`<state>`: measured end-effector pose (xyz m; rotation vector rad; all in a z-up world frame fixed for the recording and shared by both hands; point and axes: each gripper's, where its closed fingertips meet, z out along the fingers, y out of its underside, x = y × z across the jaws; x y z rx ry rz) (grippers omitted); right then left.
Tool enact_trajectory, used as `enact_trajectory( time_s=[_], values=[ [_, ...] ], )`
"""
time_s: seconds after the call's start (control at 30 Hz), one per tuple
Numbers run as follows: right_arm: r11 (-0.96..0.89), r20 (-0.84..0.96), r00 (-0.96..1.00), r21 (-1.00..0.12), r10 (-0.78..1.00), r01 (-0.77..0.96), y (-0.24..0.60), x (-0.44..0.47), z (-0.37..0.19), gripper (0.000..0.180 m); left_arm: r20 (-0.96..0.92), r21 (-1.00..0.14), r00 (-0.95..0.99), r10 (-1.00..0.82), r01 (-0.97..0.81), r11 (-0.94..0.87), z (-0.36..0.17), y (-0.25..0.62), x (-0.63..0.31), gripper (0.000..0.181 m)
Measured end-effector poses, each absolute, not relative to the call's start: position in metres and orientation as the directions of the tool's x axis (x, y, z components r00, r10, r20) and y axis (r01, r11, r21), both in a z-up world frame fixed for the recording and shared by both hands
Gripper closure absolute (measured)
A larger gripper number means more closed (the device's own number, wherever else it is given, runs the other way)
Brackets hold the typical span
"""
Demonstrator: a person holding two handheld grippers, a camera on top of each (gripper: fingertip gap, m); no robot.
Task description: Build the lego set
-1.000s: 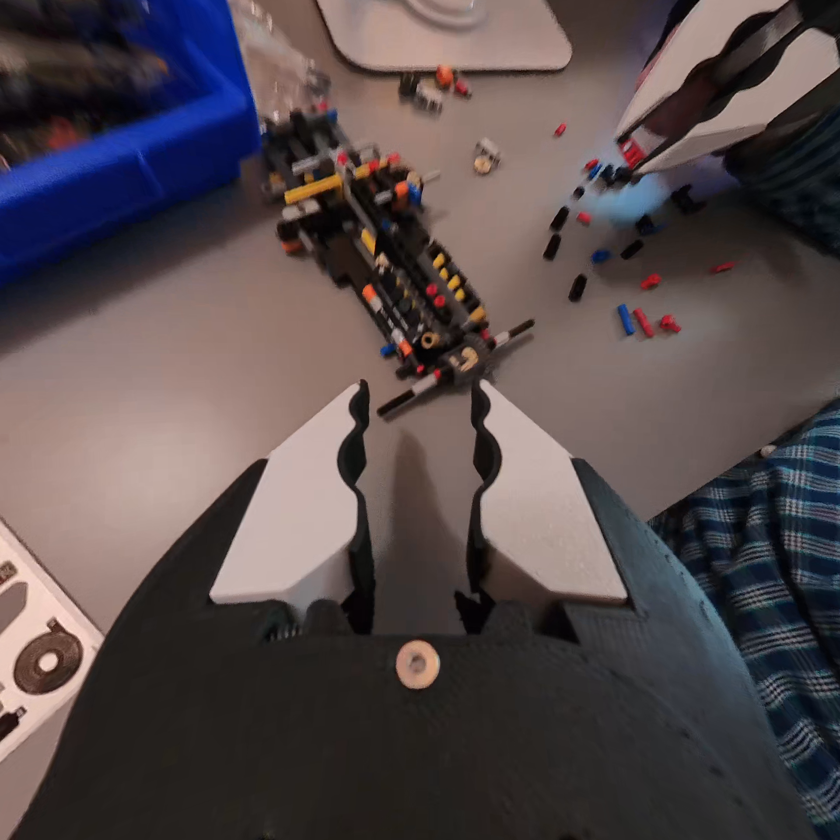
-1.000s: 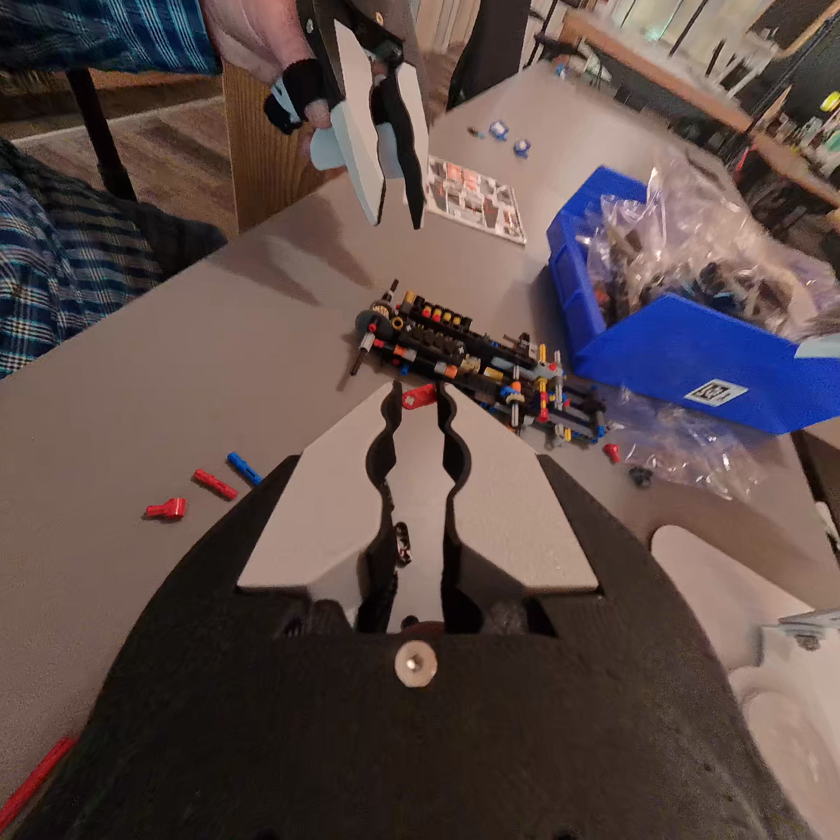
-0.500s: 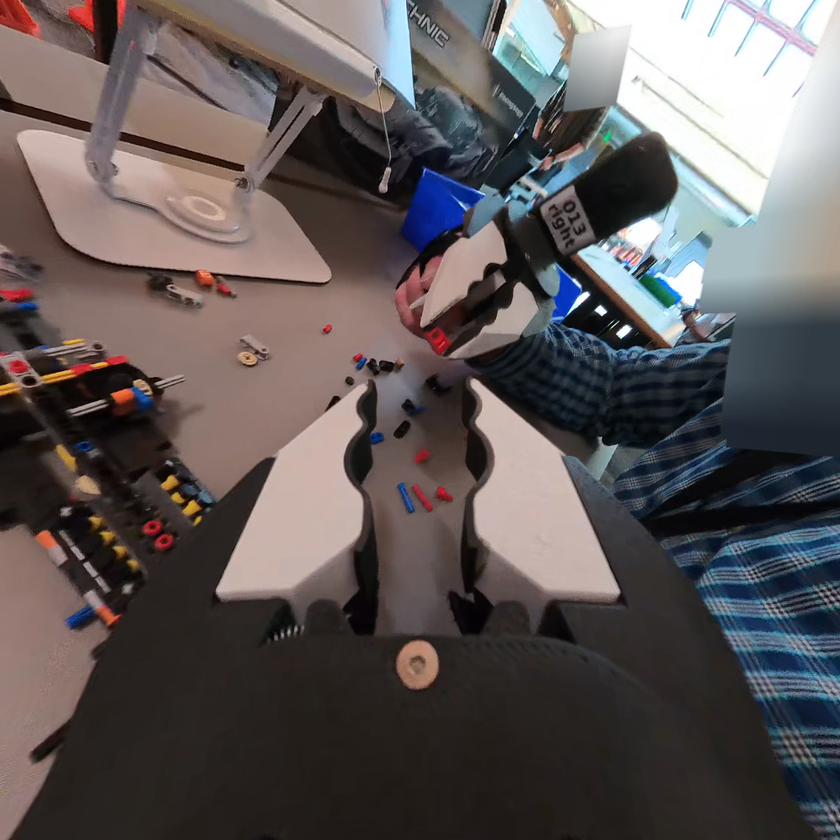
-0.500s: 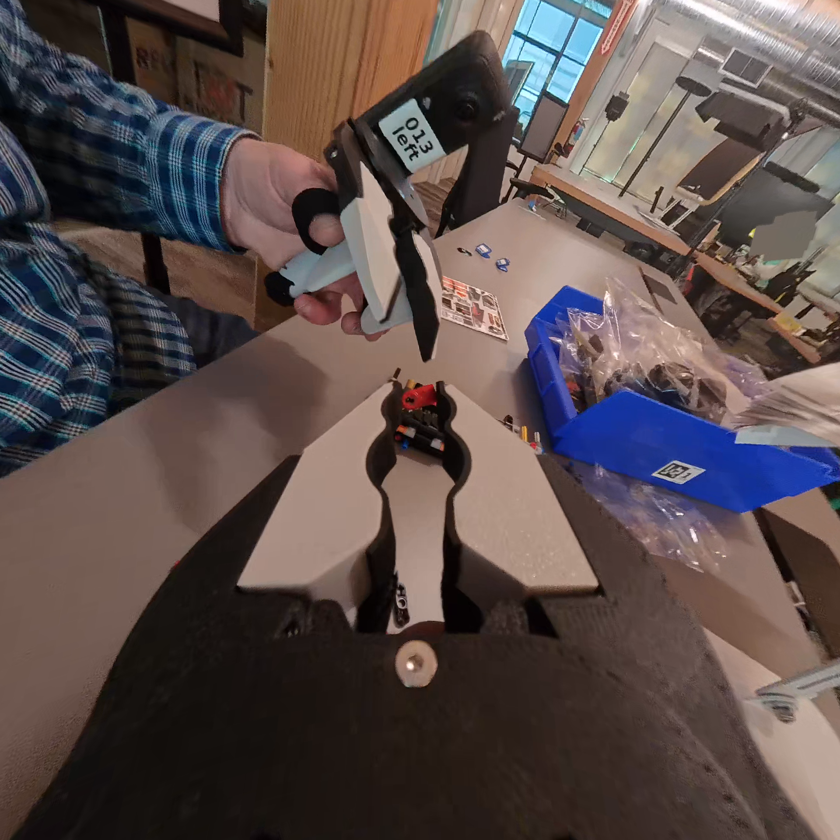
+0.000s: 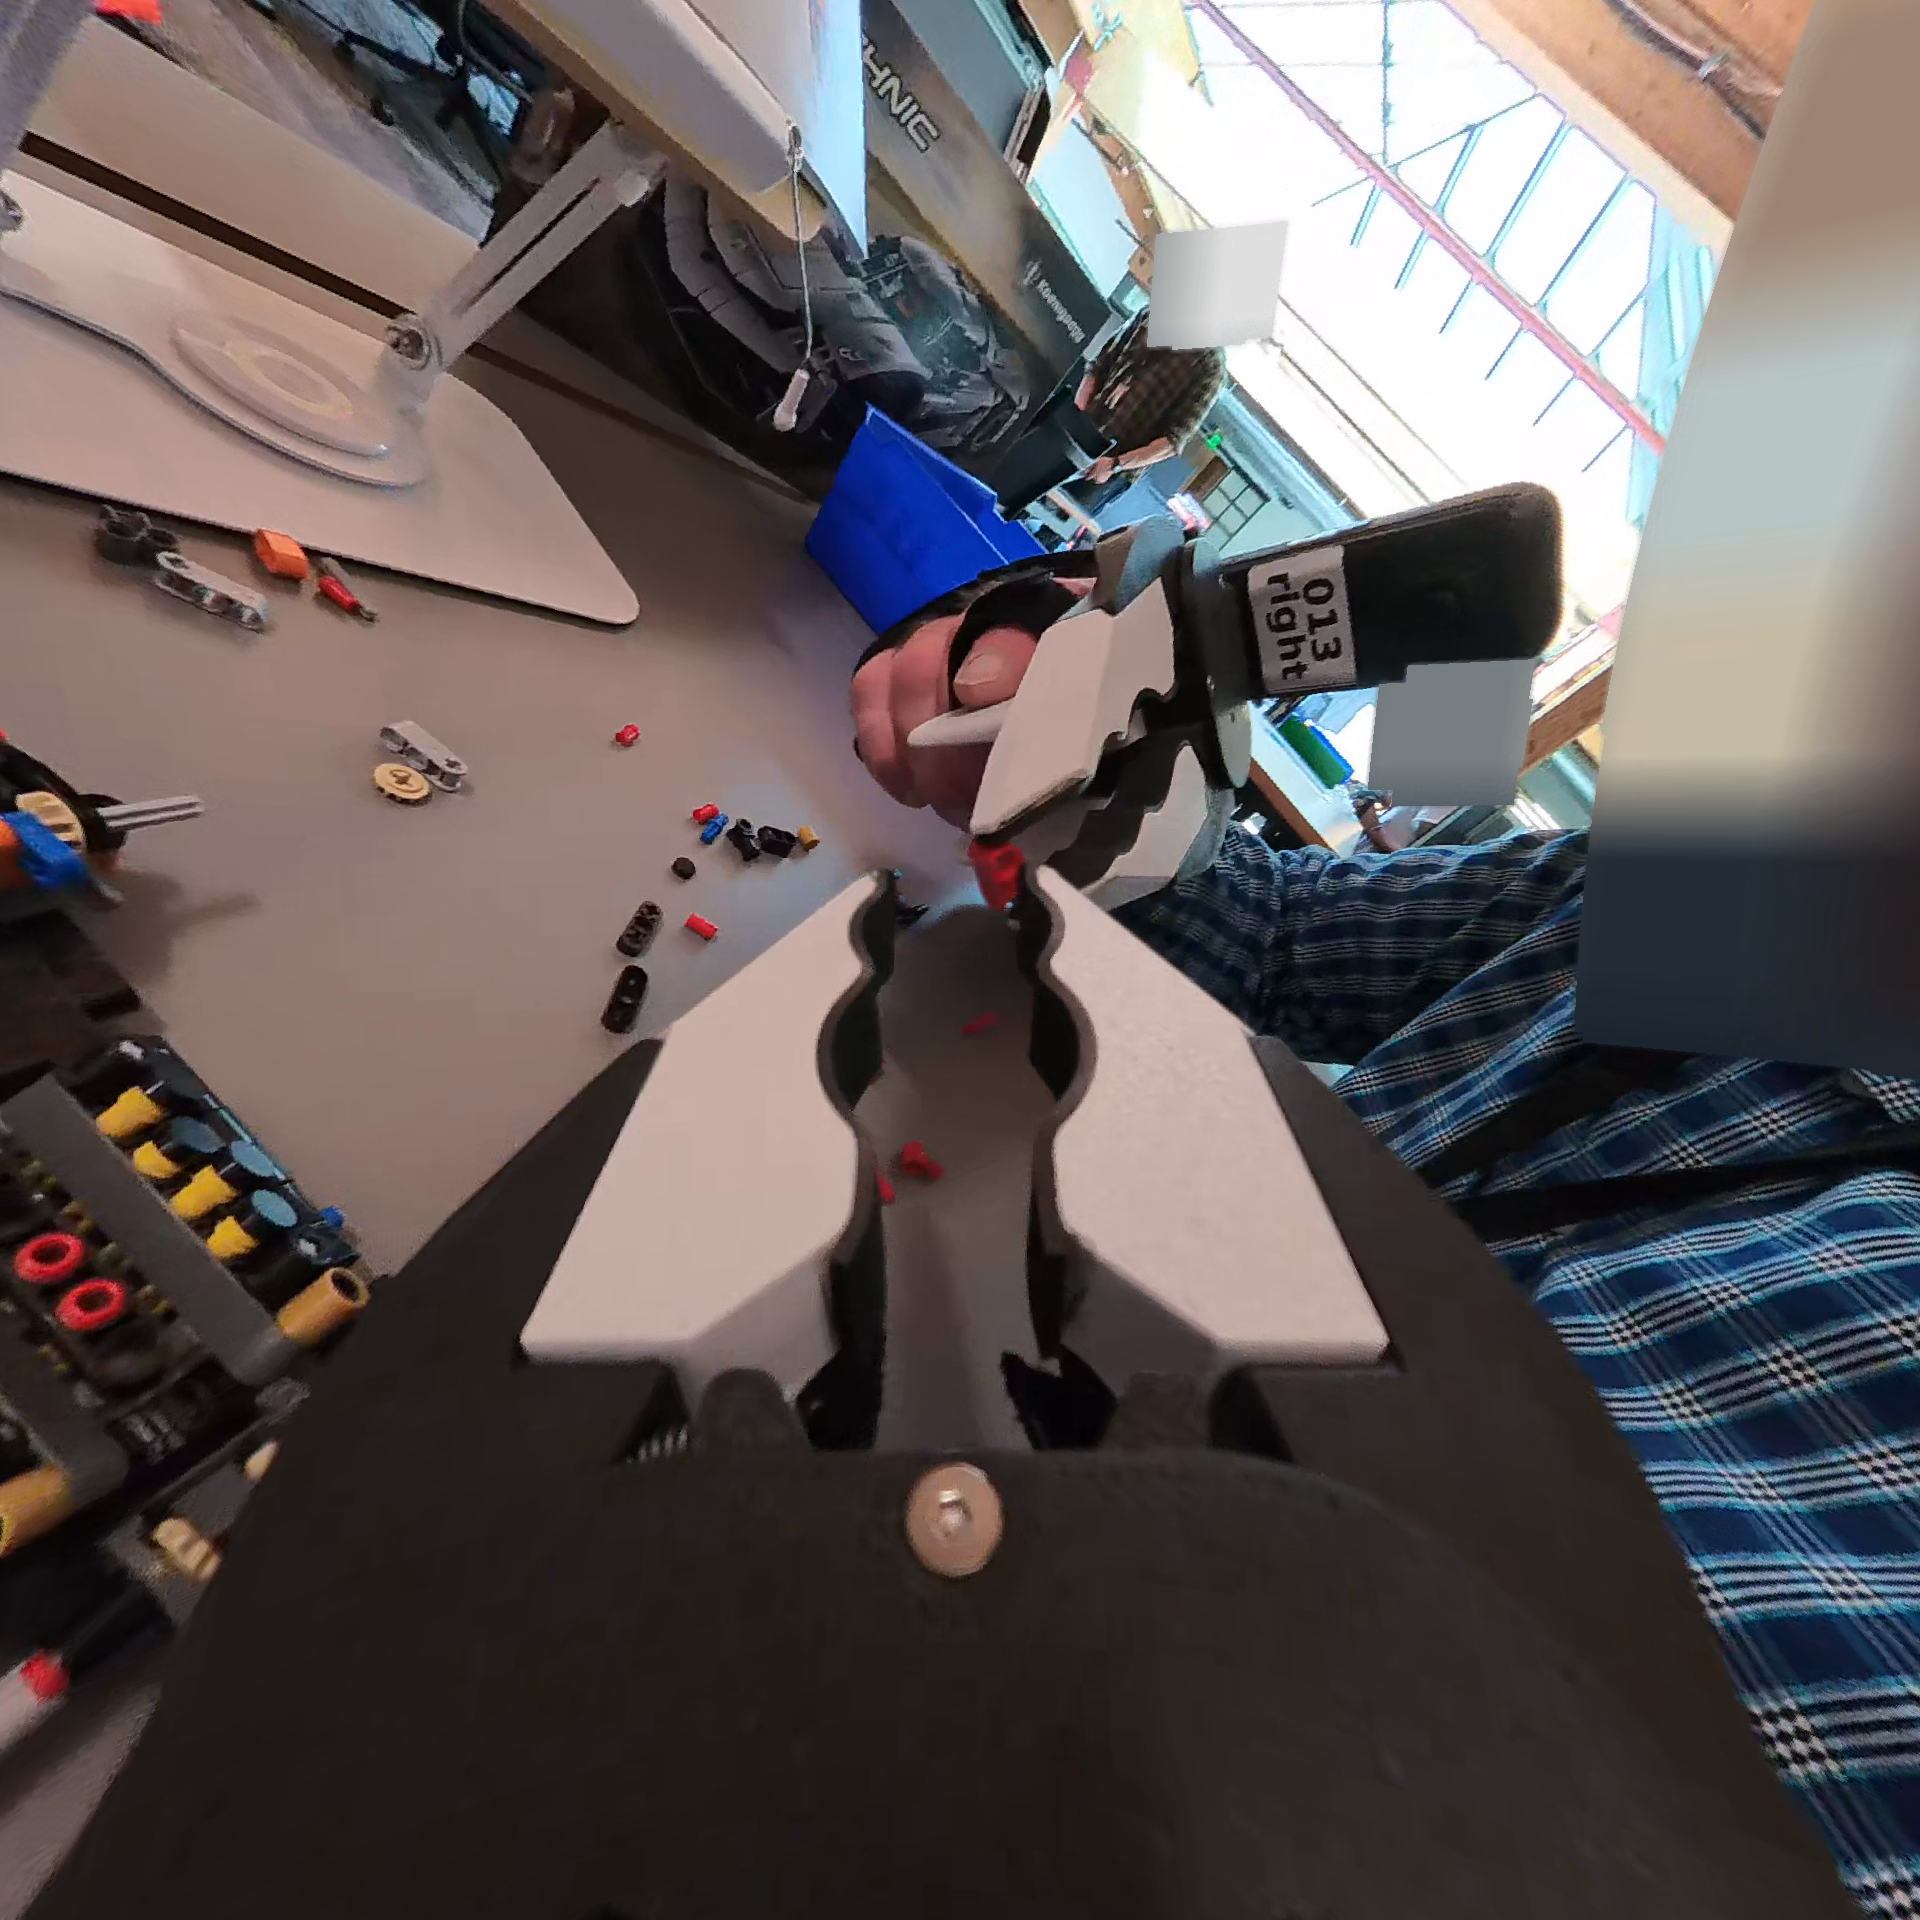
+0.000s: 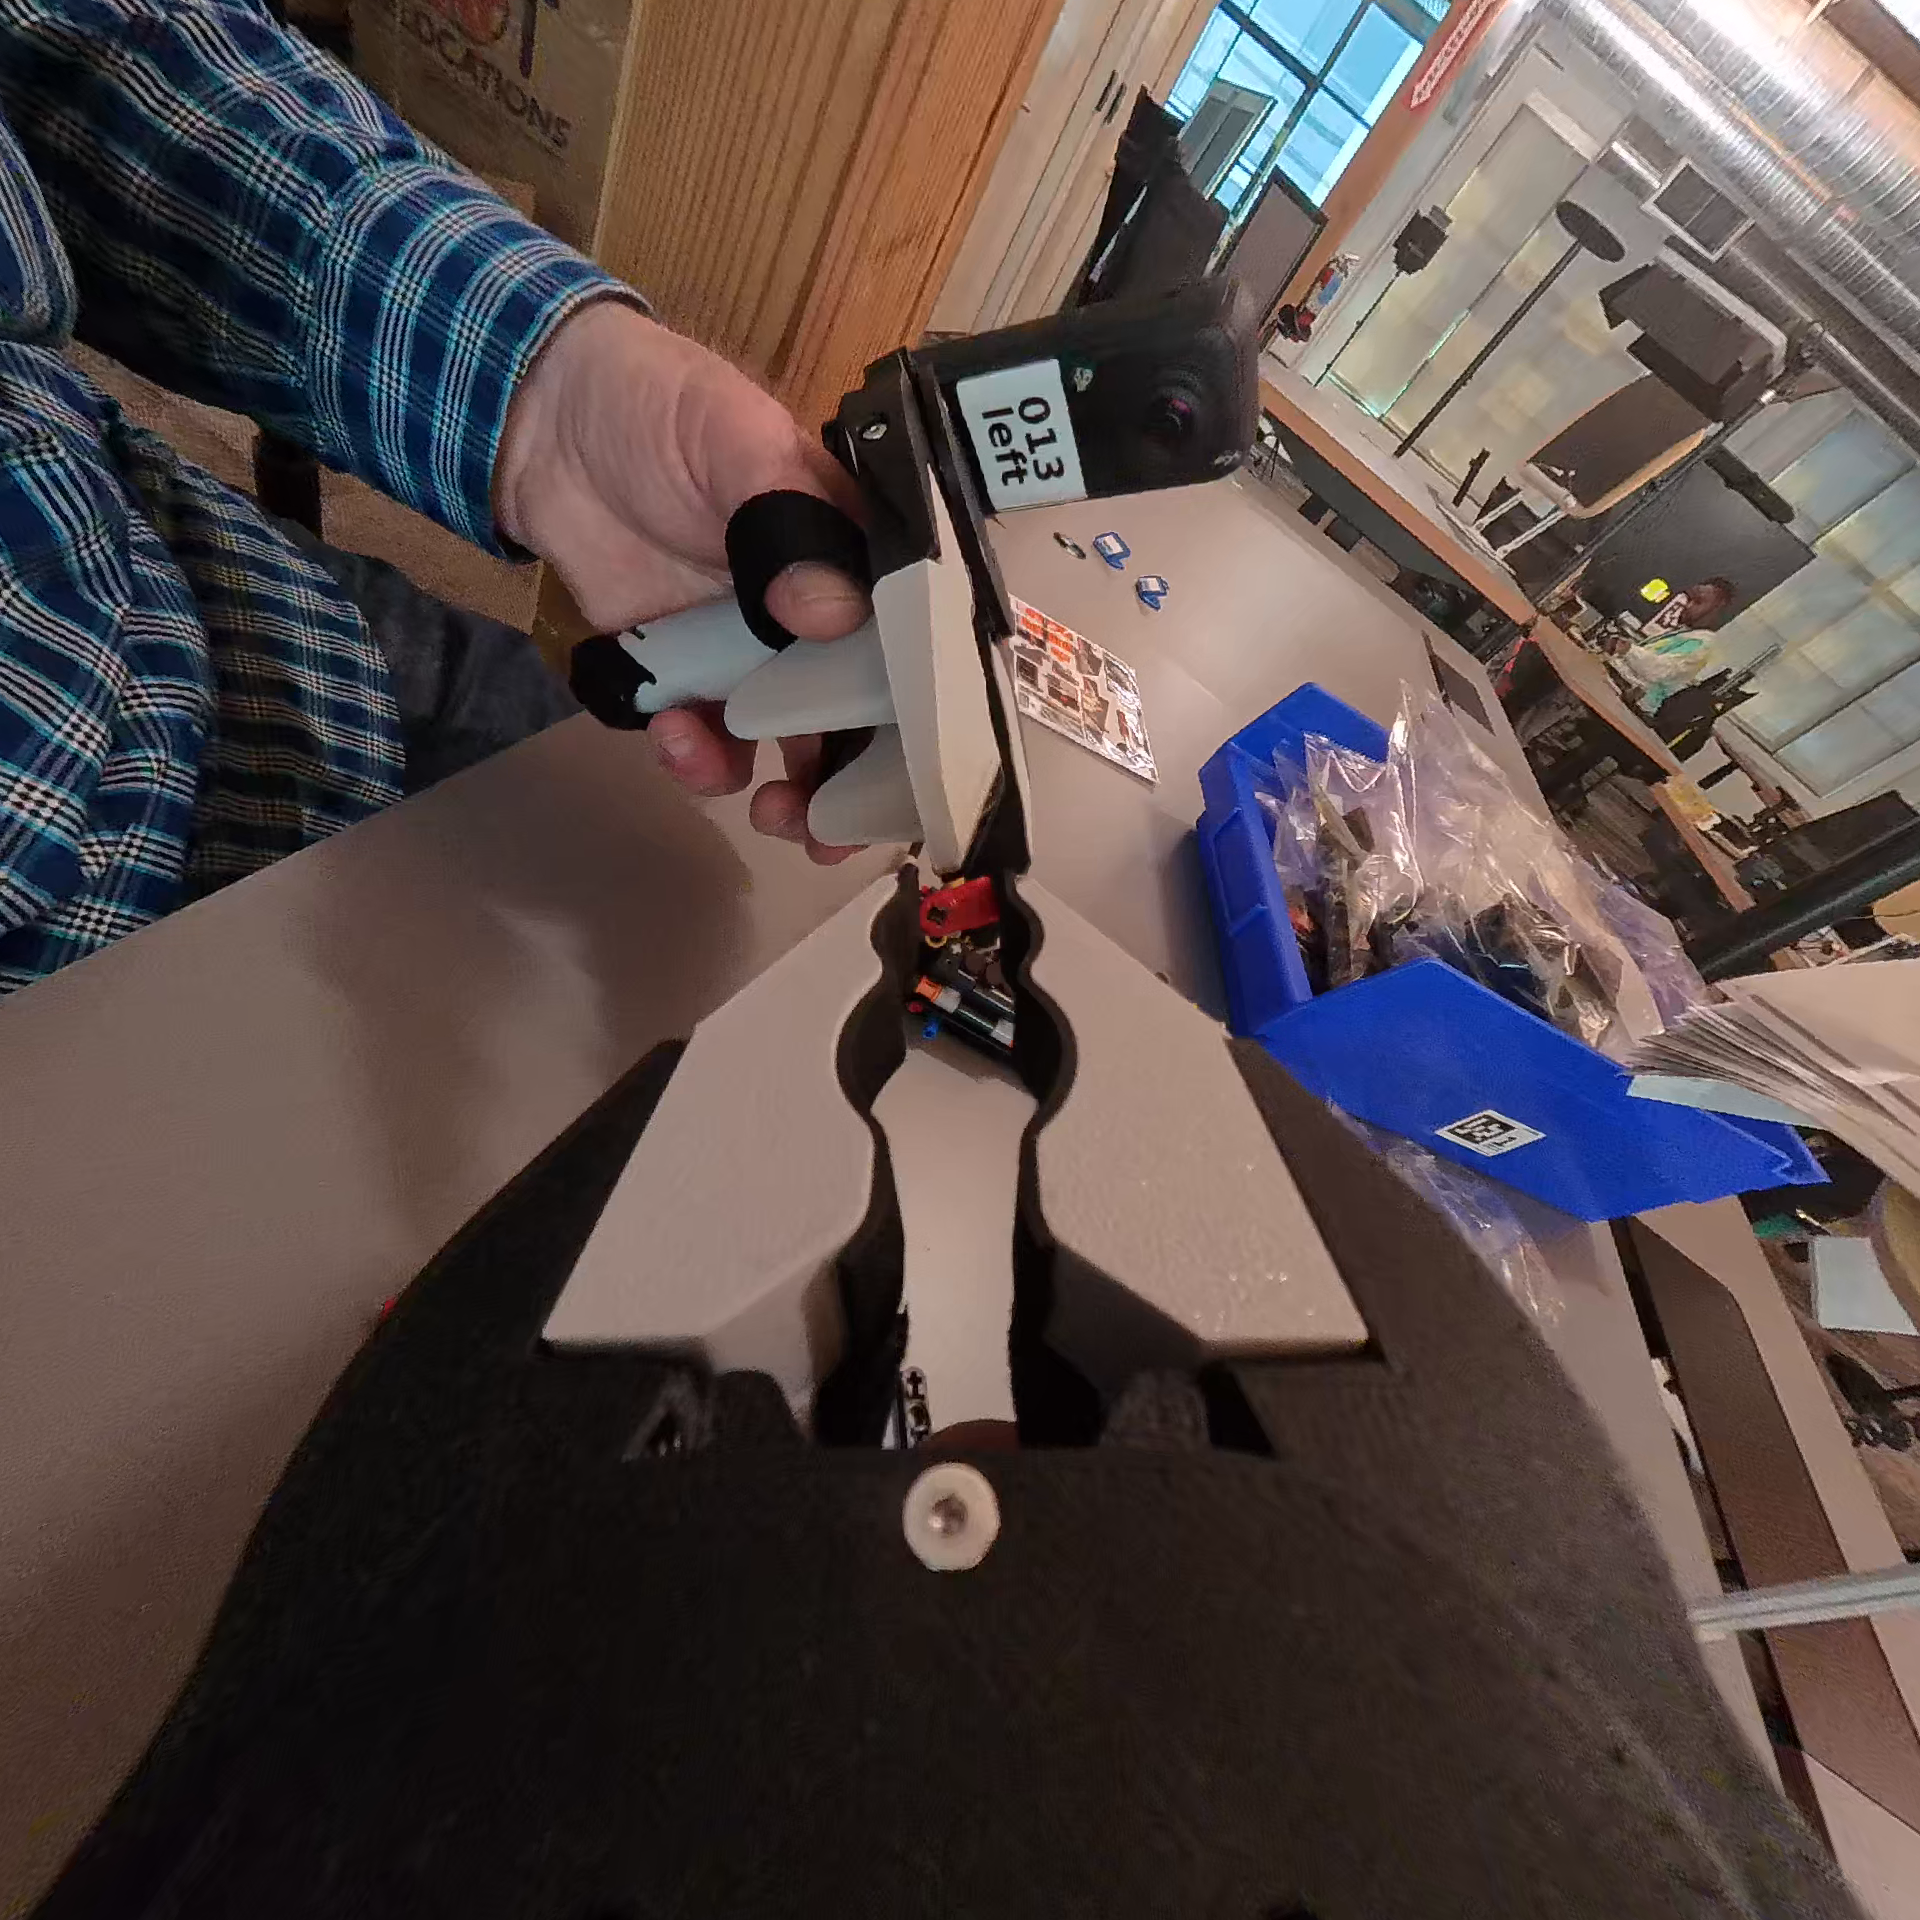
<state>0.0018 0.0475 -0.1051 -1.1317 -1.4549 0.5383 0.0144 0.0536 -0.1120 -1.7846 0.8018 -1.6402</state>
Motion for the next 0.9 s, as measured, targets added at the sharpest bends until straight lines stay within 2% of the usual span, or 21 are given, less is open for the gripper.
enact_trajectory(
  time_s=[0.5,0.9],
  values=[
    [0.439,0.509,0.117,-0.820,0.853,0.369,0.0481,-0.0003,-0.1113,0.168,0.647,-0.761,0.021,-0.762,-0.047,-0.647,-0.1127,0.0472,0.0241,0.171],
    [0.456,0.535,0.113,-0.798,0.838,0.393,0.0487,0.0000,-0.1117,0.168,0.618,-0.782,0.044,-0.785,-0.065,-0.620,-0.1129,0.0478,0.0242,0.172]
  ],
)
